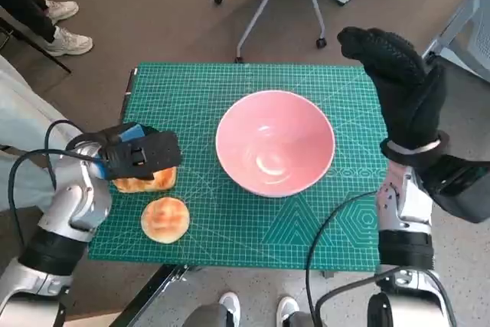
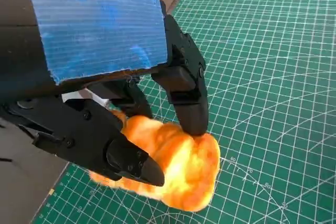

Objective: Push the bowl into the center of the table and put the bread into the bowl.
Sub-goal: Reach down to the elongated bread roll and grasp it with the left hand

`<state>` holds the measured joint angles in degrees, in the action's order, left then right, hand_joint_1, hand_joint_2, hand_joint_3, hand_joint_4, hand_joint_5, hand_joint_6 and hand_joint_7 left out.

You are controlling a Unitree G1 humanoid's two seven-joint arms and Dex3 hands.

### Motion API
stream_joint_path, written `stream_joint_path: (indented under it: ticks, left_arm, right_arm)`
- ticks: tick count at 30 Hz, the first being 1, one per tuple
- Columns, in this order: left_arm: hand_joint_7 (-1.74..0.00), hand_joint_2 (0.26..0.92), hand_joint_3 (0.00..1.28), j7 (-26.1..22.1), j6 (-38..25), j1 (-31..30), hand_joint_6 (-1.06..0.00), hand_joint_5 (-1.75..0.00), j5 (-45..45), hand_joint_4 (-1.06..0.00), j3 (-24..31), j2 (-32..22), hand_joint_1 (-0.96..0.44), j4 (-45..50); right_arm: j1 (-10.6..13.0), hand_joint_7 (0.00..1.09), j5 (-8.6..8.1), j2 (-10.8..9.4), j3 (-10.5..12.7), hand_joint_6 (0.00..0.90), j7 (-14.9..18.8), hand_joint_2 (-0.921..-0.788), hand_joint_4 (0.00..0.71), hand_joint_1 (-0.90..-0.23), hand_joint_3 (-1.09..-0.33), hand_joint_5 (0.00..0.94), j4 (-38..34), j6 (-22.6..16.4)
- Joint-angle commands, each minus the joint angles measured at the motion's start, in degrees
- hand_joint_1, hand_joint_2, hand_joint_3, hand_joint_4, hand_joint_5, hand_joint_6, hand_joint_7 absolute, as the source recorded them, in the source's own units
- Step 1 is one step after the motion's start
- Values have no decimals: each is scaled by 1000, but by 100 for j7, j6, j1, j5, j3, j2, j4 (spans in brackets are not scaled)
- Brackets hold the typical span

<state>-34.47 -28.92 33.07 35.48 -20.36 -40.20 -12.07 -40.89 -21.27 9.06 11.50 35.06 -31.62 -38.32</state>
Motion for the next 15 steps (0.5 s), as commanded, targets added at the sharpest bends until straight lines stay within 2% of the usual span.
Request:
stream_joint_path:
  ticks: [1,15]
  left_arm:
    - [-1215,919,90,-26,134,-128,-637,-1162,-37,-625,69,-75,-4,20]
    - [-1211,921,93,93,282,-174,-625,-1195,-35,-618,364,-91,2,319]
  right_arm:
    - [69,530,-20,50,8,-1,14,-921,173,-664,-822,1,-19,85]
    - [79,530,-76,40,17,-1,48,-921,175,-662,-821,2,-6,123]
